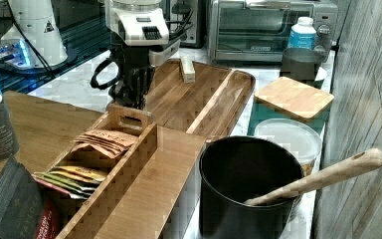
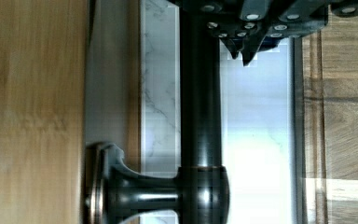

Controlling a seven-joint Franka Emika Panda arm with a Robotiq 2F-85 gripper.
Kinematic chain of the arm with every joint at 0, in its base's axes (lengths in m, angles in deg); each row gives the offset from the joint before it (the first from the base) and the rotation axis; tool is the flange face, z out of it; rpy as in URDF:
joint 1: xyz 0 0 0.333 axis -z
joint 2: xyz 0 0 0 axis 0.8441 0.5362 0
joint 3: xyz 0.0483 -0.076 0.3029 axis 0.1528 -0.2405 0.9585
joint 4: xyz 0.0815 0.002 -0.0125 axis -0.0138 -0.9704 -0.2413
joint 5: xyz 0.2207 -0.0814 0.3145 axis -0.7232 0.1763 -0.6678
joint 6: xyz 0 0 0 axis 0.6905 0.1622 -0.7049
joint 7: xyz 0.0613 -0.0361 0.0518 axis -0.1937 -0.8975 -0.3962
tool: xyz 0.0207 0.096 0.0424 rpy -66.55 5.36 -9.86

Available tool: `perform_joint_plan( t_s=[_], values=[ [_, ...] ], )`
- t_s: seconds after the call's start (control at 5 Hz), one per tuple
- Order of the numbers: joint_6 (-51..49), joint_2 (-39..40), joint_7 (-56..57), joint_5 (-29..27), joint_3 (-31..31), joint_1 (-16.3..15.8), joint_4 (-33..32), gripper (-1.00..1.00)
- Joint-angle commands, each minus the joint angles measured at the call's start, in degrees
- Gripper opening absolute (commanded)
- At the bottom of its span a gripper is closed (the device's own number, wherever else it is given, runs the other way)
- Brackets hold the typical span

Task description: Close the drawer.

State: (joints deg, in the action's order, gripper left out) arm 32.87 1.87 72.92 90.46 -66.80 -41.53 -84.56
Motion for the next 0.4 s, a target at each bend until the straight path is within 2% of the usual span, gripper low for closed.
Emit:
perform_joint_plan(
  t_s=[0.2, 0.4],
  values=[
    [2.17, 2.89, -2.01, 4.69, -6.89, 5.88, 12.48, -1.00],
    [2.18, 2.90, -1.98, 4.65, -6.96, 5.82, 12.47, -1.00]
  ],
)
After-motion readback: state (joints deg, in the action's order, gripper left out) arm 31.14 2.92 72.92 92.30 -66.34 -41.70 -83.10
